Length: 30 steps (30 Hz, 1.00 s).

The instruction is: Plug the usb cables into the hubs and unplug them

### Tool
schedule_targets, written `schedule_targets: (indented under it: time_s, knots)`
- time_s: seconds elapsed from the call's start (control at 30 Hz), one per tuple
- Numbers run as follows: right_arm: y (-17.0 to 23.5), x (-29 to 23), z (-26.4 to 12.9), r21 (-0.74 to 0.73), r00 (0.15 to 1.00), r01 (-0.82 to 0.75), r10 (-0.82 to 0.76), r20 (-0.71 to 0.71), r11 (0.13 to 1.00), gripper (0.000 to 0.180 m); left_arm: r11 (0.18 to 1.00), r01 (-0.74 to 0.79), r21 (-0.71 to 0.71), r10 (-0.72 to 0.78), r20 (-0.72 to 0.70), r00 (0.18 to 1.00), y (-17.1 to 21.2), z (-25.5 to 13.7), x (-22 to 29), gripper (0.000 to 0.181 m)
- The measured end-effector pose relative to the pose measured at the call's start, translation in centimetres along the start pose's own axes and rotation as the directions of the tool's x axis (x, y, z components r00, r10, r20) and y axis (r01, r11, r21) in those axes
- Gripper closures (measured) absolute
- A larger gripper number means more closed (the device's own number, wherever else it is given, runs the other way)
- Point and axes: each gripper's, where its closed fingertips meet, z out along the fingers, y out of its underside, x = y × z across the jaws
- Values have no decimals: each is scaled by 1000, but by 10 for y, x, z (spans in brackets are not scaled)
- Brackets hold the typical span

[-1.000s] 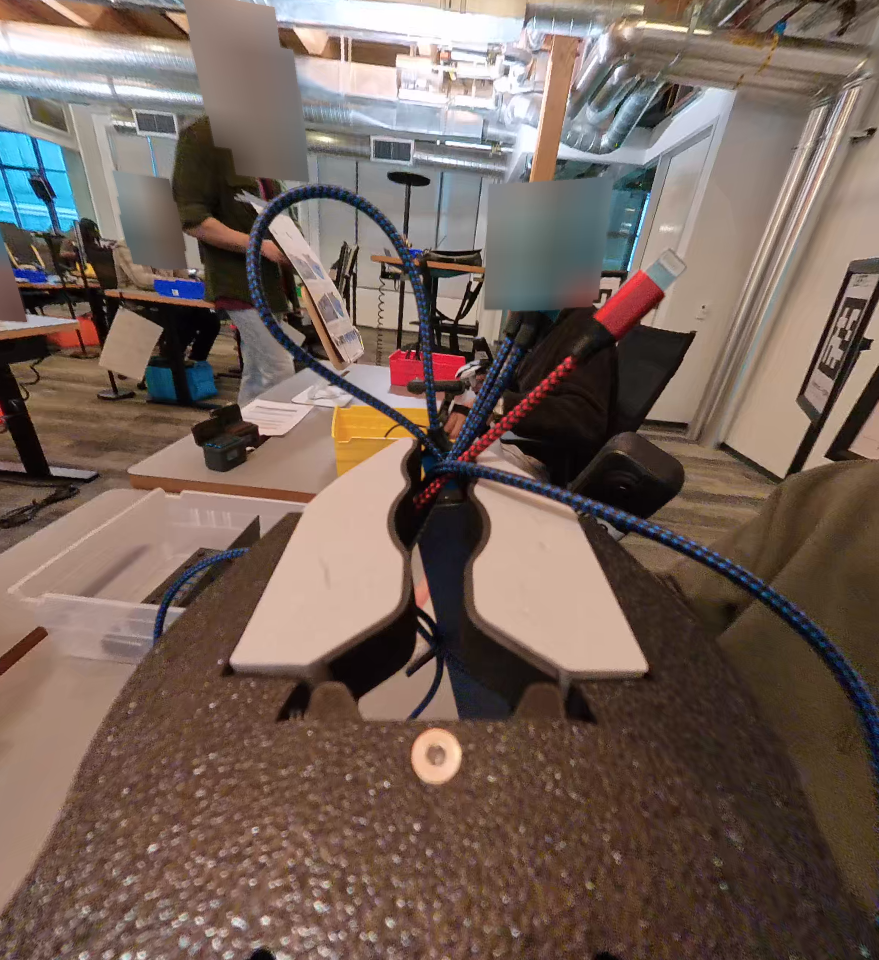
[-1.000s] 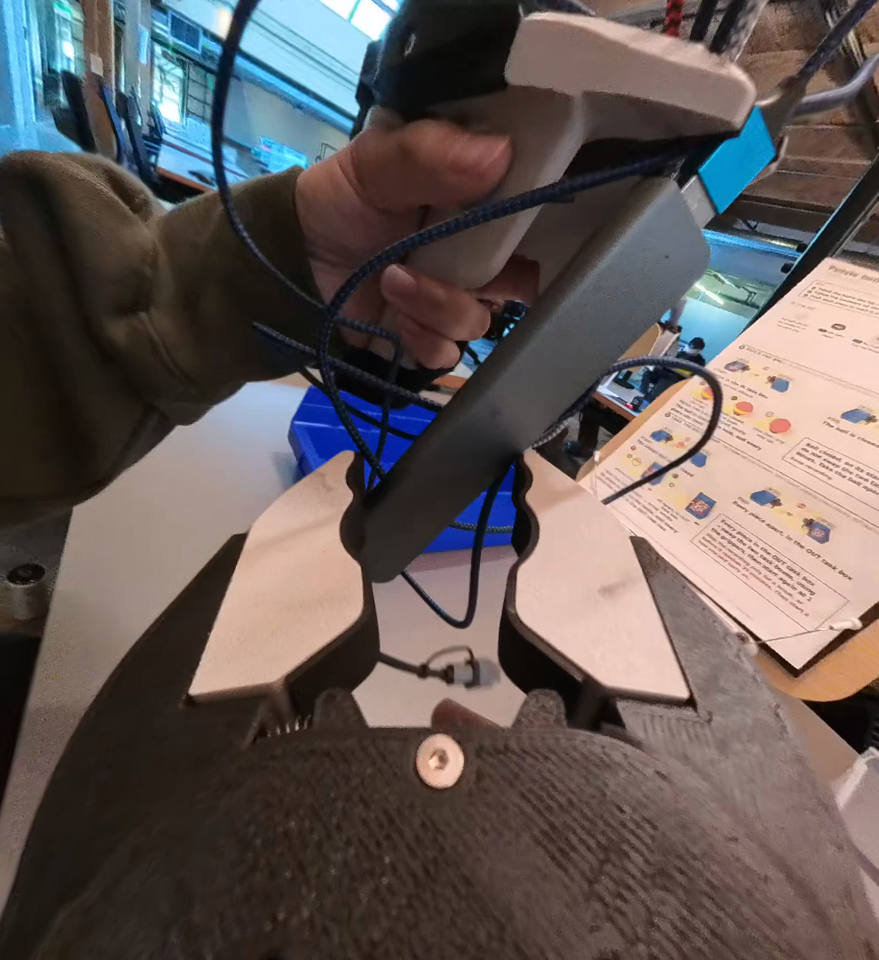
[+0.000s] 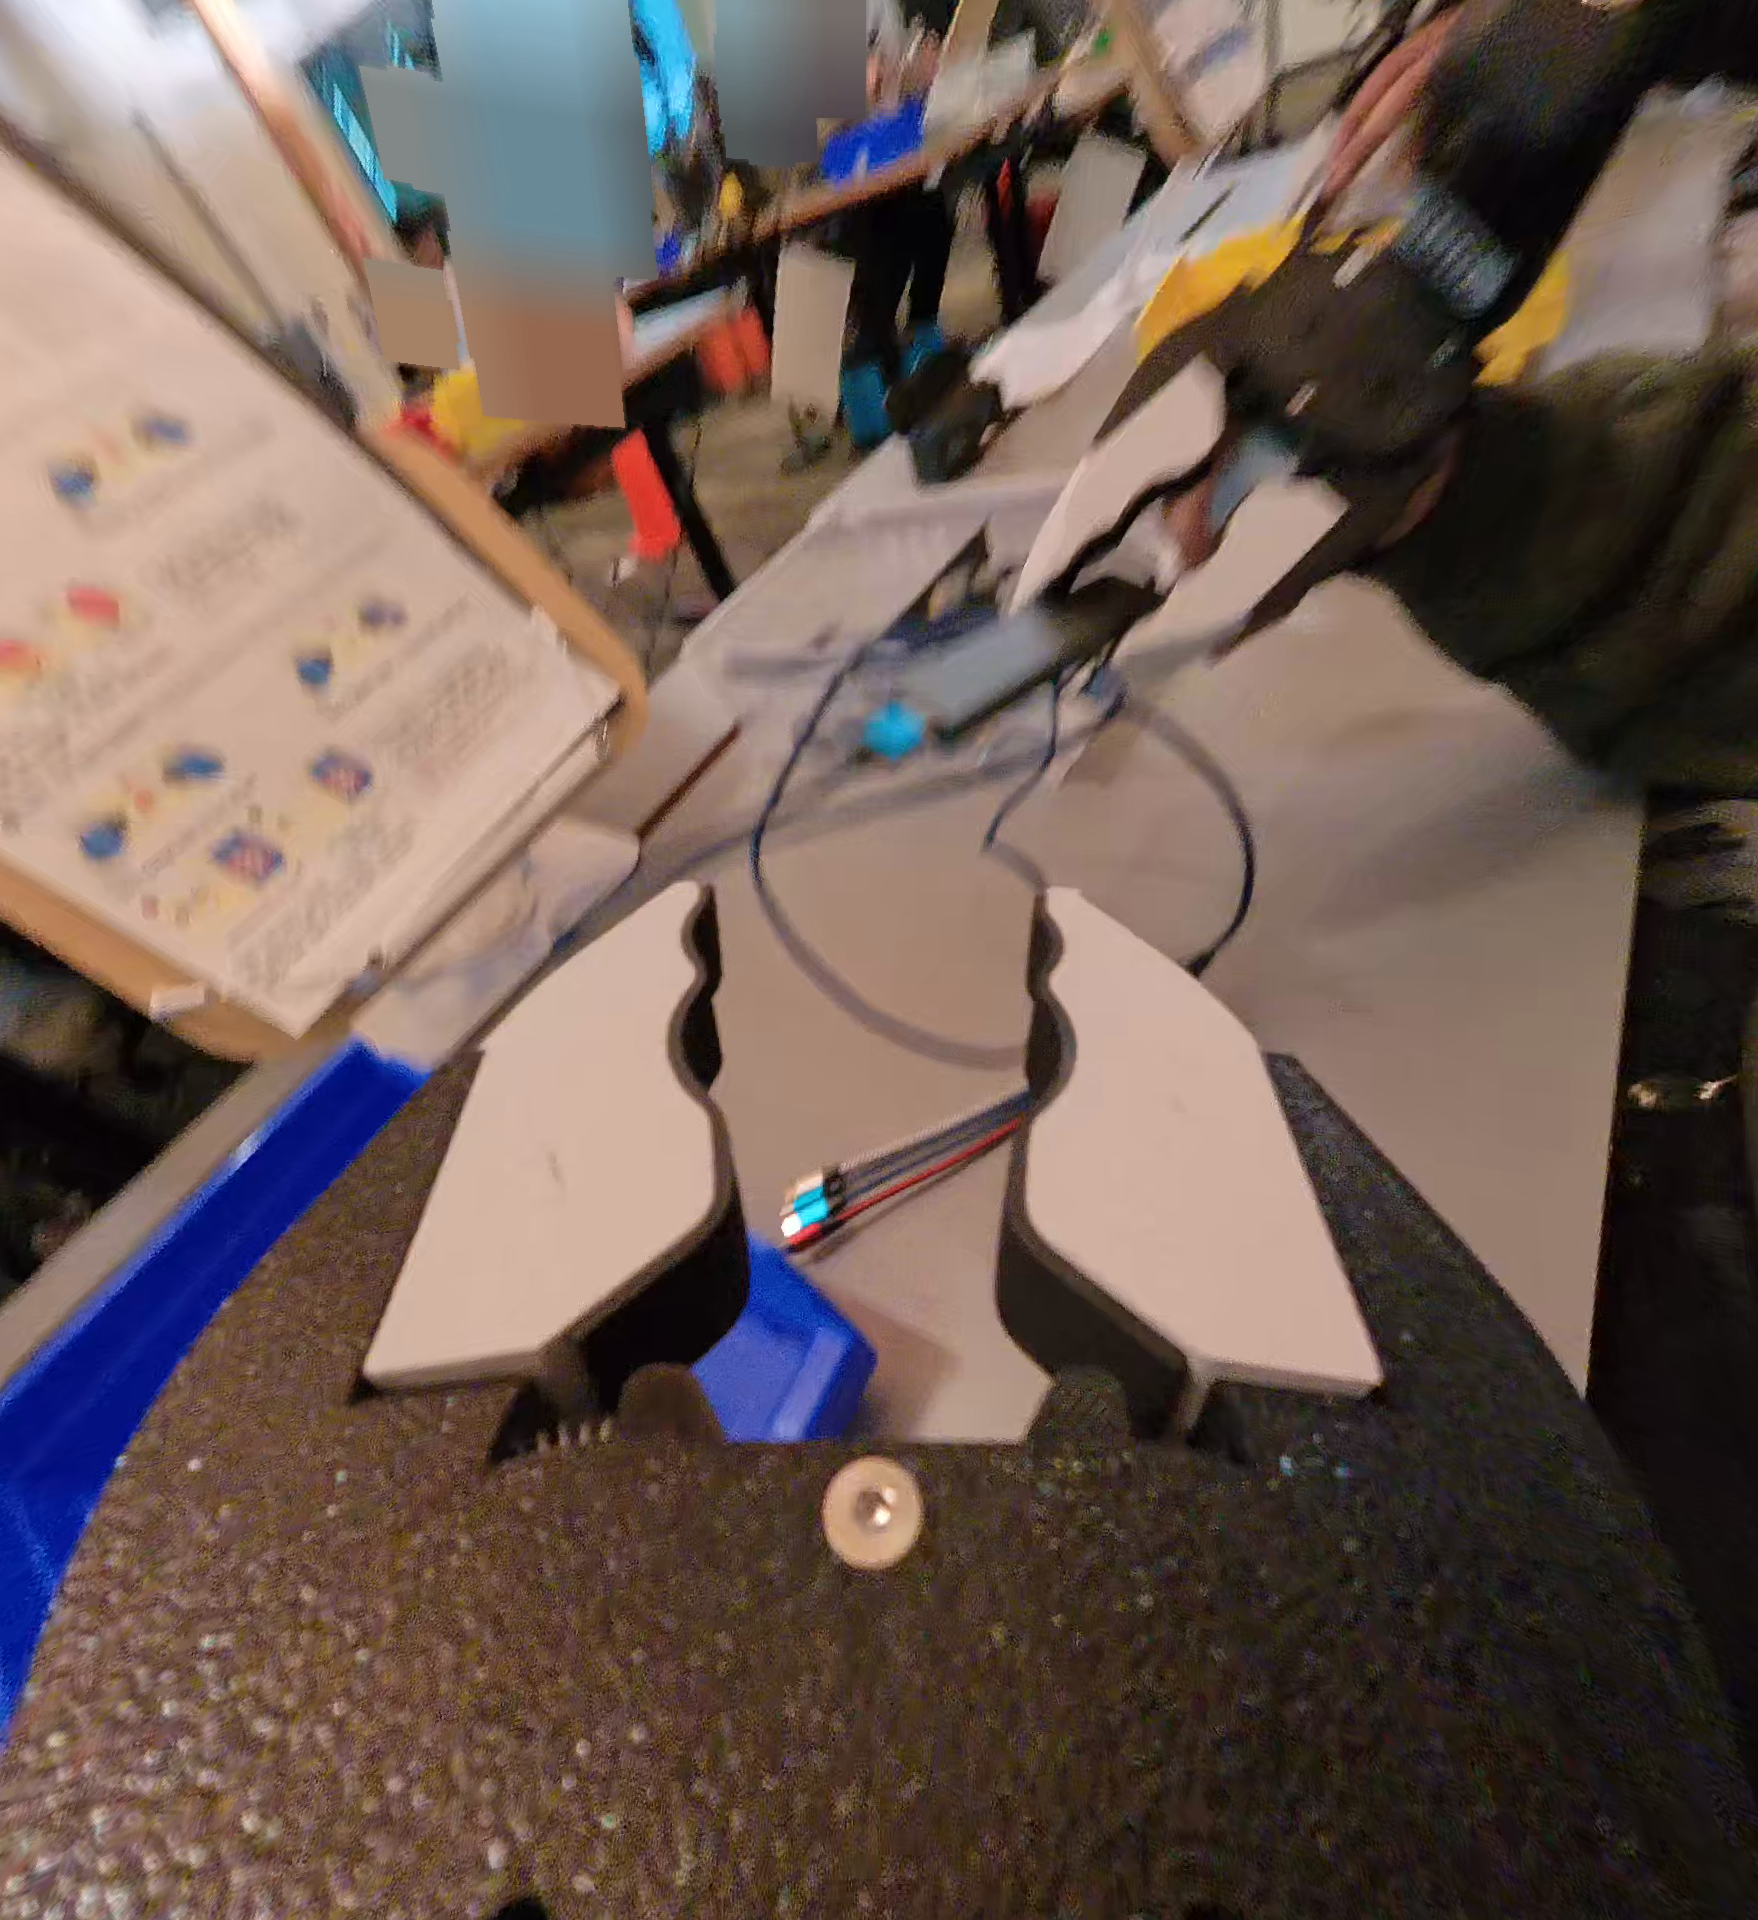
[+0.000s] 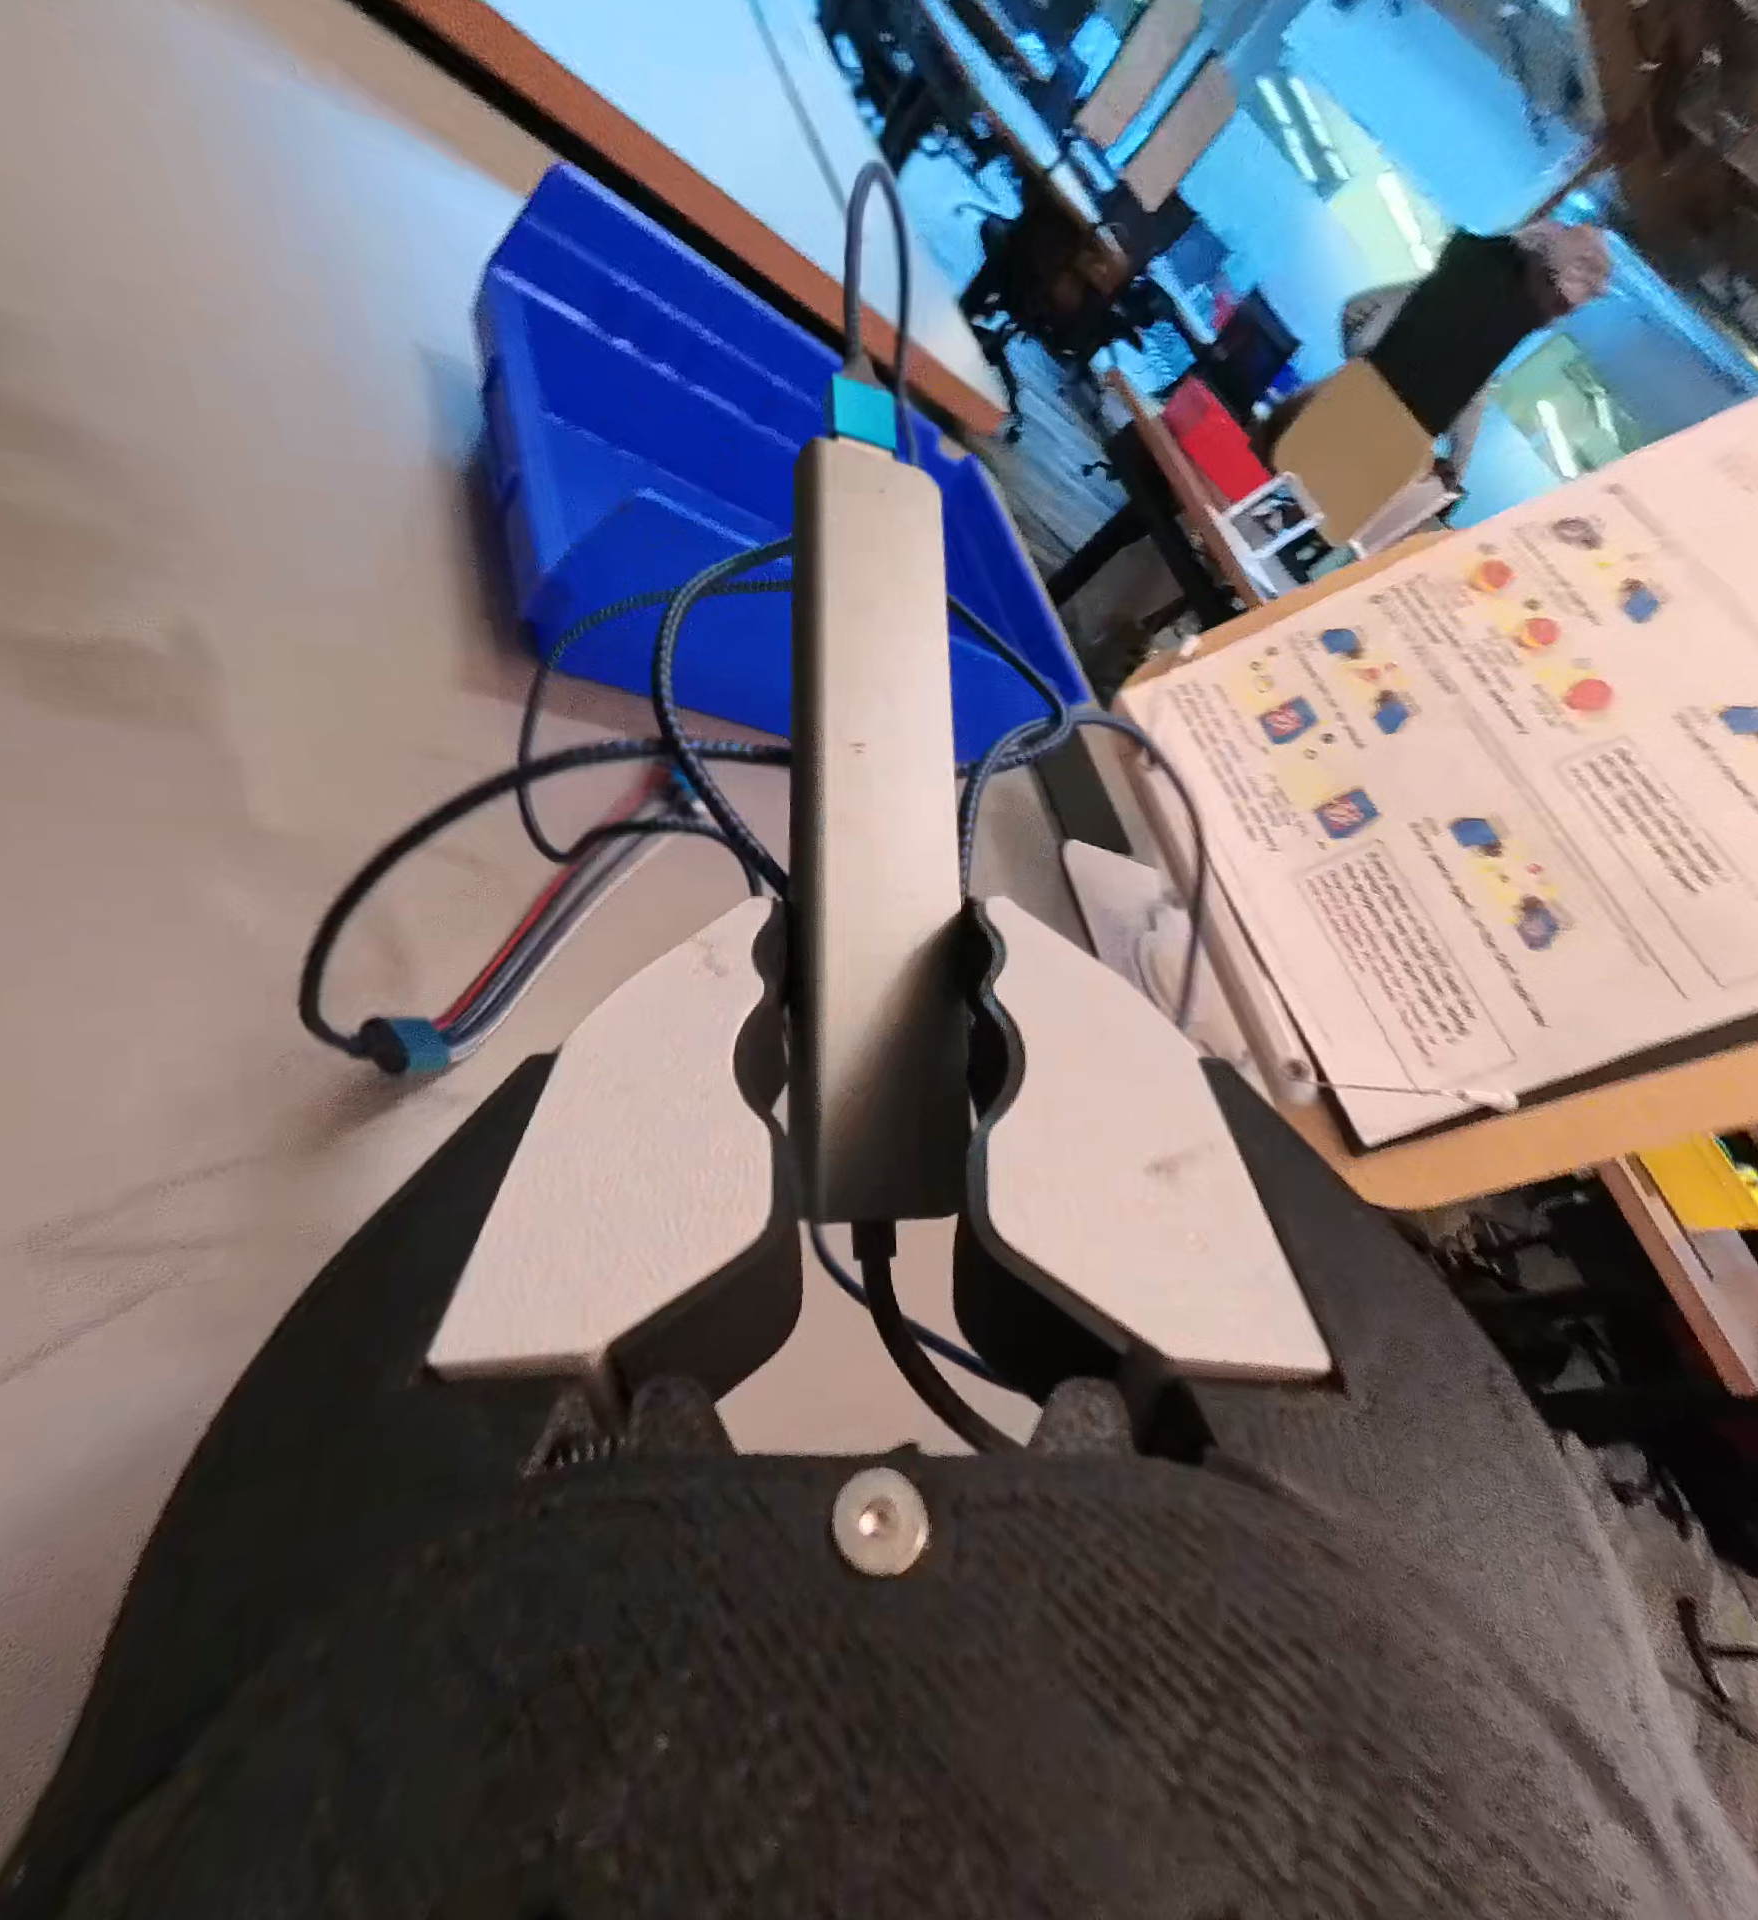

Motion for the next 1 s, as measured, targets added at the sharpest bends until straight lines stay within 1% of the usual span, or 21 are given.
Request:
schedule_targets:
  time_s: [0.03,0.07,0.13,0.17,0.23,0.3,0.4,0.43,0.47,0.53,0.57,0.67,0.73,0.8,0.83,0.87,0.9,0.93,0.97,1.0]
  knots:
    - [1,-5,3,3,1000,16,-16,18,1000,148,999,-34,27,34,-16,999,-9,4,6,128]
    - [1,-9,7,6,999,18,-18,32,1000,147,997,-72,16,73,-39,997,-10,11,13,128]
    - [0,-14,10,20,998,33,-34,46,999,147,989,-134,-69,127,-94,987,3,30,22,122]
    - [-1,-14,10,21,998,46,-47,35,999,147,985,-140,-103,131,-92,987,10,39,21,118]
    - [0,-15,9,15,997,70,-70,39,997,148,988,-102,-115,92,-87,992,20,55,22,119]
    - [4,-9,7,-9,999,35,-35,9,999,147,998,-30,-62,29,-21,999,18,65,21,121]
    - [10,4,7,-26,998,-21,20,-54,999,147,991,36,126,-53,132,990,-2,67,24,132]
    - [12,8,8,-22,996,-46,44,-72,999,147,984,81,158,-108,165,980,-2,68,26,137]
    - [11,11,9,-6,994,-64,63,-91,998,148,976,154,152,-181,182,967,3,71,29,137]
    - [6,11,13,26,991,-84,86,-102,996,148,936,334,110,-349,165,923,18,86,38,134]
    - [2,7,16,42,993,-76,80,-86,996,147,906,406,120,-420,139,897,20,93,42,128]
    - [-10,-6,25,65,996,-62,66,-66,996,148,761,608,226,-630,37,776,12,107,37,135]
    - [-16,-8,31,64,994,-60,65,-86,996,148,698,680,225,-704,35,710,17,114,25,143]
    - [-16,-7,35,53,989,-81,87,-121,995,148,666,706,241,-727,-1,687,16,117,20,151]
    - [-16,-11,38,58,990,-91,97,-106,994,148,647,720,251,-740,-21,673,14,118,19,155]
    - [-15,-14,41,49,991,-96,101,-91,994,148,640,724,256,-738,-56,673,10,118,21,162]
    - [-12,-15,43,36,991,-87,90,-99,996,148,653,715,249,-723,-78,687,7,119,23,164]
    - [-9,-16,45,21,992,-72,73,-102,997,147,693,683,229,-694,-42,718,10,120,22,164]
    - [-4,-21,48,-6,995,-64,63,-77,998,143,743,638,203,-652,1,759,14,122,22,164]
    - [2,-31,50,-39,998,-60,59,-13,997,139,787,594,168,-606,30,795,17,123,25,168]
